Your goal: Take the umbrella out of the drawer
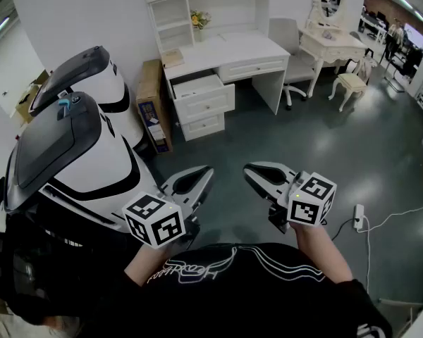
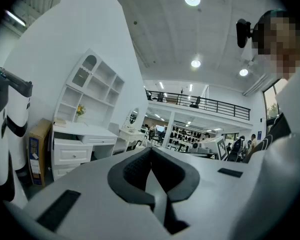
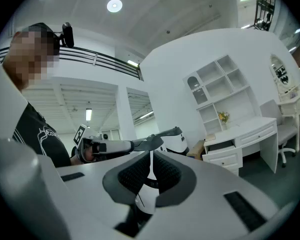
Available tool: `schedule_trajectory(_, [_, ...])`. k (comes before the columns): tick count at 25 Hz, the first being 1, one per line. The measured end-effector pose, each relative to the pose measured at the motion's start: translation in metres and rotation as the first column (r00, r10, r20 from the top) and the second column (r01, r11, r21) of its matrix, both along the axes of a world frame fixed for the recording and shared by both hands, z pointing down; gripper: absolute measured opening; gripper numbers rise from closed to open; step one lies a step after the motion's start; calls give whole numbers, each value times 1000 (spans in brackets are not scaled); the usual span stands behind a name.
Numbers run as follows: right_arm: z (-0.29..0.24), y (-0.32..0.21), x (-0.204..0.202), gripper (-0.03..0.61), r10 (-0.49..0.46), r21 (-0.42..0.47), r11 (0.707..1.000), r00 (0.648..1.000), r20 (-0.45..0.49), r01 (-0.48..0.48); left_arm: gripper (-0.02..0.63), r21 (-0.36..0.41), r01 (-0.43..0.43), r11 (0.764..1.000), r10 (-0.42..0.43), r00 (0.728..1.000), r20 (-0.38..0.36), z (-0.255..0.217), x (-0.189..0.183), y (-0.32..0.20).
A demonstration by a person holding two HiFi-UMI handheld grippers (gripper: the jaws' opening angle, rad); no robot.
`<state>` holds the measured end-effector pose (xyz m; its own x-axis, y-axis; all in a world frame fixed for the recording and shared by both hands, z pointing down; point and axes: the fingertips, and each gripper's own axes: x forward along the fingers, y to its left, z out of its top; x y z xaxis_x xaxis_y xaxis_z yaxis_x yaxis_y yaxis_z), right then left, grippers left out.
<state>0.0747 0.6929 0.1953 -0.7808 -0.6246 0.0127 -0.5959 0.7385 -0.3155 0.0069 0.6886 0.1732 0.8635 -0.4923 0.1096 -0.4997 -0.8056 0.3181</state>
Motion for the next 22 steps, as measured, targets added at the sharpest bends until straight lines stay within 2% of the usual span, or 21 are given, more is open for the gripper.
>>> schedule_trajectory(7, [7, -3, 5, 52, 22, -7, 1000, 1000, 11, -22, 20, -6, -11, 1000, 11, 1000, 11, 6, 3, -2])
schedule_trajectory(13, [29, -27, 28, 52, 84, -50, 995, 996, 32, -82, 20, -71, -11, 997, 12, 1000, 10, 30, 17, -20])
schedule_trajectory(22, [59, -88, 43, 54, 103, -93, 991, 993, 50, -98, 20, -91, -9, 996, 11, 1000, 17, 58, 25, -85])
